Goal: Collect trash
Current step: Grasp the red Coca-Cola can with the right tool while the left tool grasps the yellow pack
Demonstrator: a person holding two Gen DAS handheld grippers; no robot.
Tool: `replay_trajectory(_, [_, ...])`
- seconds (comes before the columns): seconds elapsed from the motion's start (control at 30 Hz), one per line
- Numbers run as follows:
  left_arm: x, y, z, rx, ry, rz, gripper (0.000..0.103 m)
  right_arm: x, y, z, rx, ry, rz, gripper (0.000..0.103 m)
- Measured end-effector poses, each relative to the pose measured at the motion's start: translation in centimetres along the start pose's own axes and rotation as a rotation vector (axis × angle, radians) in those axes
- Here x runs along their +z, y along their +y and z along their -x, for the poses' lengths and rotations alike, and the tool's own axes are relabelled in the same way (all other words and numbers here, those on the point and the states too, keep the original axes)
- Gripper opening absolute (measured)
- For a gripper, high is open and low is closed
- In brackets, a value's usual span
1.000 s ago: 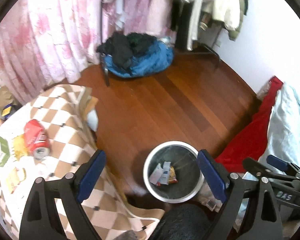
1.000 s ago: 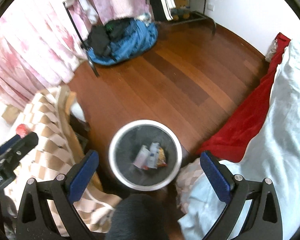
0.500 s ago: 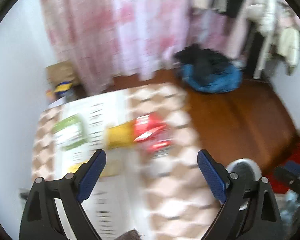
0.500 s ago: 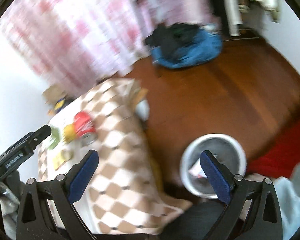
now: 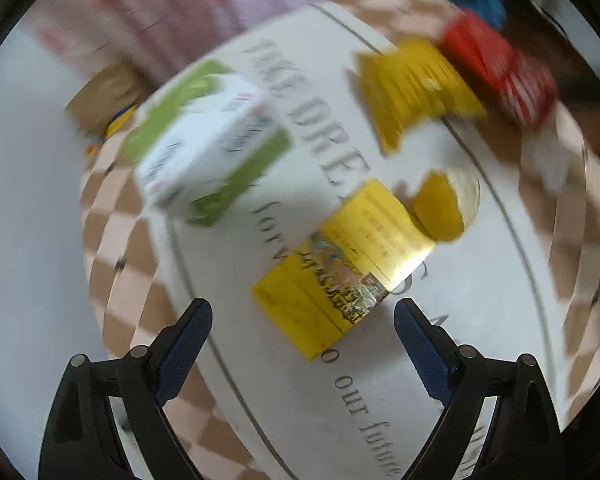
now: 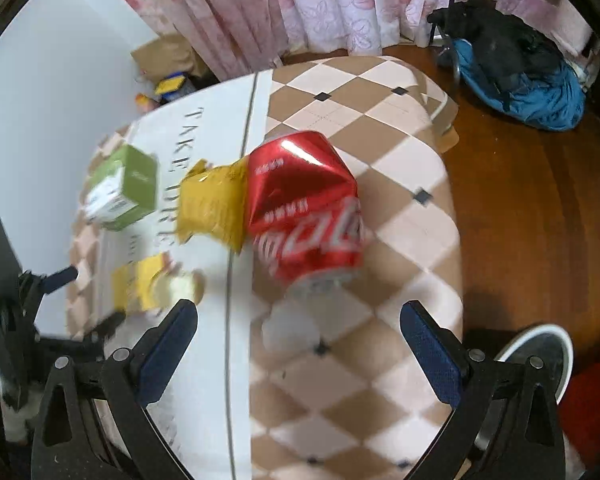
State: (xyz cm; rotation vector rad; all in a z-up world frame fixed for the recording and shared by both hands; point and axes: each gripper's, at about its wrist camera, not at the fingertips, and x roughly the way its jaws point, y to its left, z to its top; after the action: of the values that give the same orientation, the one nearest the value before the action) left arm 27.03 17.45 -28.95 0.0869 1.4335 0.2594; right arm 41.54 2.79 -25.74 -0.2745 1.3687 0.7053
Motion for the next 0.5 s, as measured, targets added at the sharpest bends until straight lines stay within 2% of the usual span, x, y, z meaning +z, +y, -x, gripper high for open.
replay_trajectory(0.1, [0.8,-1.3,-1.4,-0.008,0.023,-0.113,0.093,1.8,-0.1,-1.9,-0.039,0.023,0.015,0.102])
replay_trajectory(0.13, [1.1,-1.6,-1.7,-0.008,0.035,-0.132,0.095,2.2,0.1,-2.2,-0.052,0.029,0.021,0.102])
replay_trajectory(0.23, [2.3,-1.6,-1.8,-0.028,0.013,-0.148,0.092,3.8,0.2,-3.9,-0.082,0.058,0.046,0.102])
replay_trajectory(0.3, [2.9,-1.8,-1.8,-0.05,0.006,-0.168,0.086,4.5,0.5,-4.7,-0.089,0.075,0.069,0.102])
replay_trajectory(0.37, [3.2,-1.9,-1.8,-0.092,0.018,-0.178,0.067,5.0,0.7,-5.4,-0.095,0.088,0.088,0.102])
replay_trajectory(0.4, [3.2,-2.1,-1.6,-0.118,0.024,-0.175,0.066,5.2,0.9,-5.8,-0.092,0.088,0.097,0.1])
replay_trajectory(0.43, [3.3,-2.2,-1.6,-0.112,0.025,-0.172,0.066,5.4,1.0,-6.0,-0.087,0.093,0.103,0.089])
replay_trajectory(0.47, [3.3,-2.3,-1.4,-0.104,0.022,-0.162,0.066,5.4,1.1,-6.1,-0.084,0.096,0.106,0.084])
replay_trajectory(0.5, [3.3,-2.4,-1.4,-0.103,0.024,-0.146,0.066,5.6,1.2,-6.2,-0.083,0.095,0.111,0.084])
